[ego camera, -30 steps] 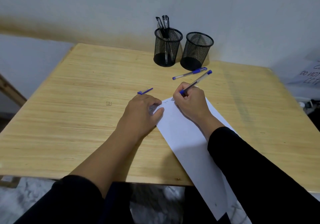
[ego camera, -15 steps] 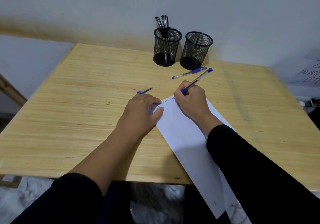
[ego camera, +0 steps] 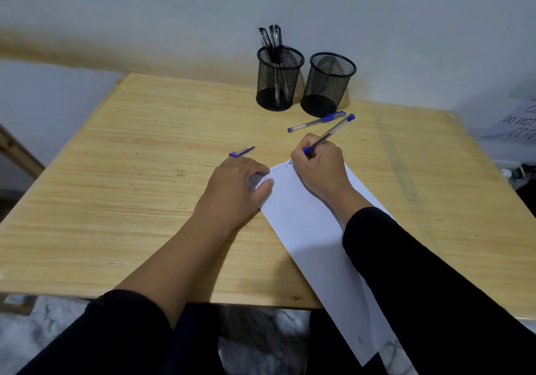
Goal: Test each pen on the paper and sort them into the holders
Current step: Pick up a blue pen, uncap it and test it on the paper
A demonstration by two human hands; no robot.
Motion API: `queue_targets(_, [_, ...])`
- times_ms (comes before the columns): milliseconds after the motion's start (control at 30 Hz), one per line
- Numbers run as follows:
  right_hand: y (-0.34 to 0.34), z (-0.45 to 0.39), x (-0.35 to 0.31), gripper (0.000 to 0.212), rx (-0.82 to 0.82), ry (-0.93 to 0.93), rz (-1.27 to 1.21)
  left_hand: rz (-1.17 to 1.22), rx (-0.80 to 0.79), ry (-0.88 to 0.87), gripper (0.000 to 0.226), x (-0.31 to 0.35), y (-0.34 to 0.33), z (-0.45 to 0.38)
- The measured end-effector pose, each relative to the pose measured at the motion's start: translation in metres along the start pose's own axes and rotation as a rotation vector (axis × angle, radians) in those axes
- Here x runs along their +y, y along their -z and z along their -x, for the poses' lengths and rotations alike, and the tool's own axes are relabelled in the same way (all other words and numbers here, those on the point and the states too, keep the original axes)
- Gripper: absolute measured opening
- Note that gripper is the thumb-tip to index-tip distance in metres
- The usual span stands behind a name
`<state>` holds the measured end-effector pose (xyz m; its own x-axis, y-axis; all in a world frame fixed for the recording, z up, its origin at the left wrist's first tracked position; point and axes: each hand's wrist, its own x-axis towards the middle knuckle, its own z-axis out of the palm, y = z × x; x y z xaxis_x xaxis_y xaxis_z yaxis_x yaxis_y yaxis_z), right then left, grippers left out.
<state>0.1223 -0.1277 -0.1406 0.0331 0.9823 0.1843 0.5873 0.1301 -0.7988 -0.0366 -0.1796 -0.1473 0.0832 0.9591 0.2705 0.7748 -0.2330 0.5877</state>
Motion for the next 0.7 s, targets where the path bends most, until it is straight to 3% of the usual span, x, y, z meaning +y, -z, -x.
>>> queue_targets(700, [-0.0024,-0.0007,0.0013,0.016,0.023,-0.006,0.033,-0.007,0.02,-0.01,0.024,-0.0013,-0.0017,-0.0005])
